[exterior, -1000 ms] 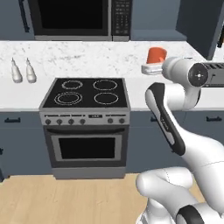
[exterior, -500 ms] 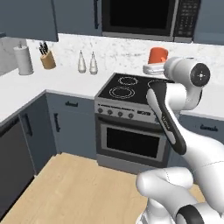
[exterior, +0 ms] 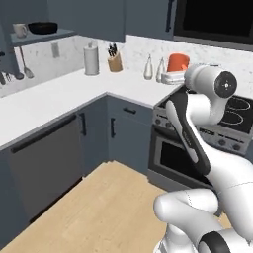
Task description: Gather all objects into one cabinet and sort the glasses and bowls to opposite sides.
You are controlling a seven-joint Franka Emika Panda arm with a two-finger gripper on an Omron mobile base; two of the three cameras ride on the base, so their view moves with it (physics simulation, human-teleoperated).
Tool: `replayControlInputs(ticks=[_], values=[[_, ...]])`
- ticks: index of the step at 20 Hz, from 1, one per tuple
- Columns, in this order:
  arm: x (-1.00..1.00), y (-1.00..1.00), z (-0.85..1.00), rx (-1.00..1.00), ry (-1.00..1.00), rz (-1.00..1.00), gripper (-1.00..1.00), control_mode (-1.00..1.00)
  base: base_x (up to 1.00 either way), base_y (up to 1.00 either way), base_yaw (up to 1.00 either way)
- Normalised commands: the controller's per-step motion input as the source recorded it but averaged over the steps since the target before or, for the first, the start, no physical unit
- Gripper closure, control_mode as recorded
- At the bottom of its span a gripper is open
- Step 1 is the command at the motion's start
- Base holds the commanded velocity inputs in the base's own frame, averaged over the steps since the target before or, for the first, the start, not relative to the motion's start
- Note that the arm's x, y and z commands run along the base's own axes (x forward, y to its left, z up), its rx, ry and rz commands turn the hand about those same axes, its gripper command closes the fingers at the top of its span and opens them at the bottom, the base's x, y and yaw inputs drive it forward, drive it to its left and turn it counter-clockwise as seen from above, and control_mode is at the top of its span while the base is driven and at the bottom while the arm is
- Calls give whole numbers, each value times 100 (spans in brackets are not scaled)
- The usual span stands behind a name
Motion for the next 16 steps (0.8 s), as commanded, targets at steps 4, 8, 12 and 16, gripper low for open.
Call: replayControlInputs(ticks=[4,8,12,16], values=[[0,0,0,0,0,0,100,100,-6,25,51],[0,0,0,0,0,0,100,100,0,27,54],[0,0,0,0,0,0,100,100,10,4,61],[0,0,0,0,0,0,100,100,28,-29,71]])
